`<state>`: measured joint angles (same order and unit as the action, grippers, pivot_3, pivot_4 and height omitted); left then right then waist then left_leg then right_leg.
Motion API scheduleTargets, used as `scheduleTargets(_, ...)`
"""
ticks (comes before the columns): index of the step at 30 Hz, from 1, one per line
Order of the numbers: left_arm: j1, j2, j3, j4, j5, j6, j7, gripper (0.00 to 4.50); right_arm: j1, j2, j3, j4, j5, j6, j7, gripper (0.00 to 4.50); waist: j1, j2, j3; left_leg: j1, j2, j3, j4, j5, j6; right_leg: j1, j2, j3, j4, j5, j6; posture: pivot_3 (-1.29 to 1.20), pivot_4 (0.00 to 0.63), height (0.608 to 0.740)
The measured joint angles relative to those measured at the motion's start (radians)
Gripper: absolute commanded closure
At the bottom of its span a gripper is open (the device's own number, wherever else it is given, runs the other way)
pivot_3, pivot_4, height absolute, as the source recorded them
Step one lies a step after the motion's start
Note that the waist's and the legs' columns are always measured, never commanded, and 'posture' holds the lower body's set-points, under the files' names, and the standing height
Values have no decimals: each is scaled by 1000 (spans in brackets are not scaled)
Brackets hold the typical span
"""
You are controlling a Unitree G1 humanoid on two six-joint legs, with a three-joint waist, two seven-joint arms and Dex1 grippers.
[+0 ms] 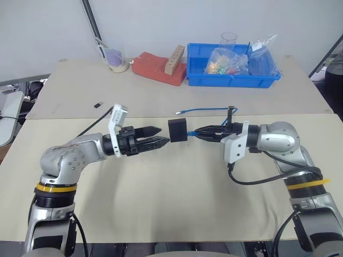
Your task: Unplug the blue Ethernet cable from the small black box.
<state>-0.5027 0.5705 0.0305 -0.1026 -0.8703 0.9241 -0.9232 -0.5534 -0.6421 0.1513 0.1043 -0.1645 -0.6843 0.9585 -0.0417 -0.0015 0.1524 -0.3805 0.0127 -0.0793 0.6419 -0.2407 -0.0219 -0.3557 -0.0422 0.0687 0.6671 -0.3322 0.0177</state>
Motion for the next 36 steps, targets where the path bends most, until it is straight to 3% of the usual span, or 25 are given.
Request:
scheduleTargets(5,-31,-19,-45,58,62,-58,-60,0,0,-12,20,-20,-1,-2,-16,4480,-1,0,0,0,0,0,0,0,0,0,0,0,0,0,0,0,150,740)
scheduleTargets(6,-34,-22,-48,62,68,-68,-69,252,0,-13,24,-21,-1,-2,-18,4499,0,0,0,0,0,0,0,0,0,0,0,0,0,0,0,0,150,740)
scheduleTargets(8,-45,-32,-51,75,83,-80,-88,848,0,-14,33,-22,-1,-2,-19,4500,0,0,0,0,0,0,0,0,0,0,0,0,0,0,0,0,150,740)
scheduleTargets(14,-47,-47,-54,82,102,-102,-125,3909,0,-32,44,-26,7,-1,-18,4500,0,0,0,0,0,0,0,0,0,0,0,0,0,0,0,0,150,740)
scheduleTargets(17,-47,-51,-56,82,121,-114,-140,3993,-5,-43,54,-27,34,14,2,4500,-1,0,0,0,0,0,0,0,0,0,0,0,-1,0,0,0,150,740)
scheduleTargets(19,-47,-51,-67,82,130,-116,-149,3993,-7,-61,71,-41,85,63,47,3548,0,0,0,0,0,0,0,0,0,0,0,0,-1,0,0,0,150,740)
scheduleTargets(22,-47,-47,-83,80,148,-123,-173,3993,-11,-105,100,-84,200,195,167,2565,0,0,0,-1,0,0,0,0,0,0,0,0,-1,0,0,0,150,740)
scheduleTargets(25,-47,-33,-93,80,175,-164,-209,3993,-28,-140,112,-162,360,522,264,1540,1,0,0,-1,0,-1,0,0,0,0,0,0,-1,0,0,0,150,740)
scheduleTargets(28,-47,-13,-94,80,202,-202,-244,3993,-82,-199,107,-231,514,926,312,1540,2,0,0,-1,0,-1,0,0,0,0,0,0,-1,0,0,0,150,740)
scheduleTargets(33,-46,-12,-117,81,230,-245,-285,3993,-164,-169,104,-256,673,1362,293,1540,2,0,0,-2,0,-1,1,0,0,0,0,0,-2,0,0,0,150,740)
scheduleTargets(36,-48,-21,-128,80,240,-250,-291,3993,-196,-127,104,-252,729,1509,257,1540,2,0,0,-3,0,-2,0,0,1,-1,0,-1,-2,0,0,0,150,740)
